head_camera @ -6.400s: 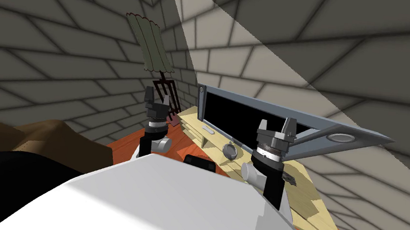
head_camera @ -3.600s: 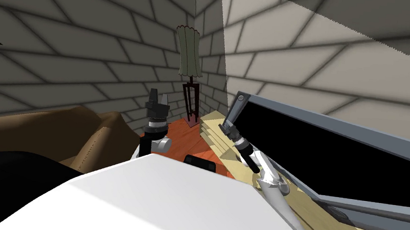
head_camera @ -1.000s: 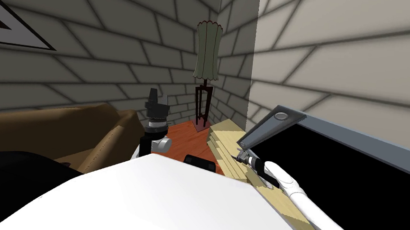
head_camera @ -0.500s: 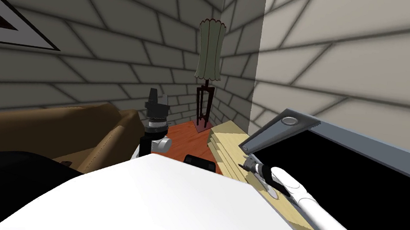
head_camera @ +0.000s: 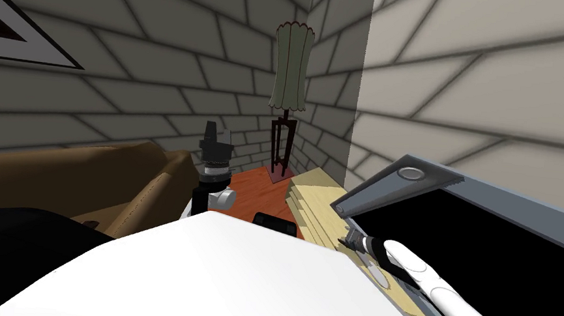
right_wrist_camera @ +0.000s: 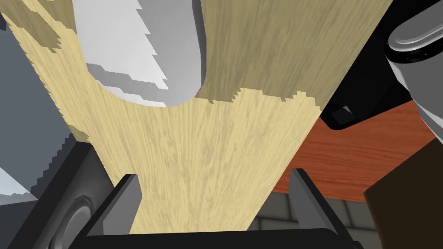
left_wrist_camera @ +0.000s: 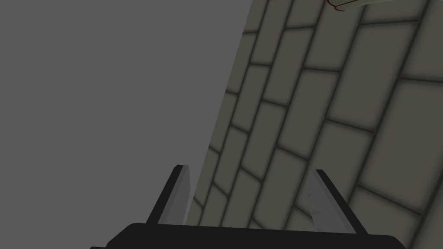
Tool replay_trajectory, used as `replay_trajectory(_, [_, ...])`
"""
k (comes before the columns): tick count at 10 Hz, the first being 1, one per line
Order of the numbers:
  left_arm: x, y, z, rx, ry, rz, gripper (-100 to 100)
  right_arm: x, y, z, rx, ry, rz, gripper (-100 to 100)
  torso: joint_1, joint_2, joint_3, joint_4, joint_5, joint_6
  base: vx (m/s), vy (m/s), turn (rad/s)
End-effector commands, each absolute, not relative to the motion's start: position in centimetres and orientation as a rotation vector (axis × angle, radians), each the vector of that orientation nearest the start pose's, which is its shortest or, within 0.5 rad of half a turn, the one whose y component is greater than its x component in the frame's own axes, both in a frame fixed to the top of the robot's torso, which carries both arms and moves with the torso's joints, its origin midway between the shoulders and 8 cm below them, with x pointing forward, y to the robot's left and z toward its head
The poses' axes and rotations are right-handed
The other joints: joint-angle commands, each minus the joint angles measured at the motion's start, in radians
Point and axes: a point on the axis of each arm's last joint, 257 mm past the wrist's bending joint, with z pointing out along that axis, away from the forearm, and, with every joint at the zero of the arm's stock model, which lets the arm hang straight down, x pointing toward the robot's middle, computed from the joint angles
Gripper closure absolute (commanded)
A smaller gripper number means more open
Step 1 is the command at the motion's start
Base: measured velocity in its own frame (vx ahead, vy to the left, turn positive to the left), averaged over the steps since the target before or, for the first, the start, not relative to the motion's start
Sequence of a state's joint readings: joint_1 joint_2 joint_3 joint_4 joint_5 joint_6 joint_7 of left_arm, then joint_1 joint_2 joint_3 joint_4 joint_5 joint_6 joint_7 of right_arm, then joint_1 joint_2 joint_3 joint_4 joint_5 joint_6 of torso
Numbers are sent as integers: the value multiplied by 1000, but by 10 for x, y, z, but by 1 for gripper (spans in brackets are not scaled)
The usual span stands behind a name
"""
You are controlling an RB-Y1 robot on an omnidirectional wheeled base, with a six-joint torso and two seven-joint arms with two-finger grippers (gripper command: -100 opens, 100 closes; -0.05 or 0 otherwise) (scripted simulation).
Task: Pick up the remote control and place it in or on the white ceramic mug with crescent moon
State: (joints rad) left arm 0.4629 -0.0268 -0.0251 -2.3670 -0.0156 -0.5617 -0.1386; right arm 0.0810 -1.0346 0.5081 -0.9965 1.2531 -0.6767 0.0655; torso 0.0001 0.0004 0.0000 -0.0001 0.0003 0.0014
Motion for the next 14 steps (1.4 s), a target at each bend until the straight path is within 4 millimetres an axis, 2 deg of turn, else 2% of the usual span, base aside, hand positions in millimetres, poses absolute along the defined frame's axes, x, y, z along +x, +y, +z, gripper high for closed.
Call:
replay_trajectory(1, [315, 263, 84, -481, 496, -1233, 0, 224, -514, -499, -1134, 2586, 79, -100, 0, 0, 0, 0, 0, 0, 36, -5, 75])
replay_trajectory(2, [315, 263, 84, -481, 496, -1233, 0, 219, -522, -500, -1123, 2604, 68, -100, 0, 0, 0, 0, 0, 0, 39, -10, 31])
replay_trajectory(4, [315, 263, 84, -481, 496, -1233, 0, 169, -565, -507, -1116, 2745, 17, -100, -1, -1, -1, 0, 0, 0, 70, -12, 72])
replay_trajectory(5, [315, 263, 84, -481, 496, -1233, 0, 169, -565, -507, -1116, 2745, 17, -100, -1, -2, -1, 0, 0, 0, 47, -10, 23])
replay_trajectory(7, [315, 263, 84, -481, 496, -1233, 0, 128, -593, -510, -1103, 2854, -13, -100, 0, 0, 0, 0, 0, 0, 43, -12, 47])
replay_trajectory(9, [315, 263, 84, -481, 496, -1233, 0, 95, -607, -513, -1092, 2931, -21, -100, -1, -1, -1, 0, 0, 0, 48, -16, 43])
replay_trajectory(10, [315, 263, 84, -481, 496, -1233, 0, 108, -604, -511, -1099, 2905, -18, -100, 0, 0, 0, 0, 0, 0, 0, 0, 0])
replay_trajectory(11, [315, 263, 84, -481, 496, -1233, 0, 106, -605, -510, -1096, 2910, -19, 0, 1, 1, 1, 0, 0, 0, 0, 0, 0])
replay_trajectory(12, [315, 263, 84, -481, 496, -1233, 0, 97, -597, -524, -1083, 2916, -17, -100, 1, 2, 1, 1, 0, 0, -12, -13, 40])
replay_trajectory(14, [315, 263, 84, -481, 496, -1233, 0, 87, -588, -537, -1070, 2923, -15, -100, -1, 3, 2, 1, 0, 0, -17, -20, 60])
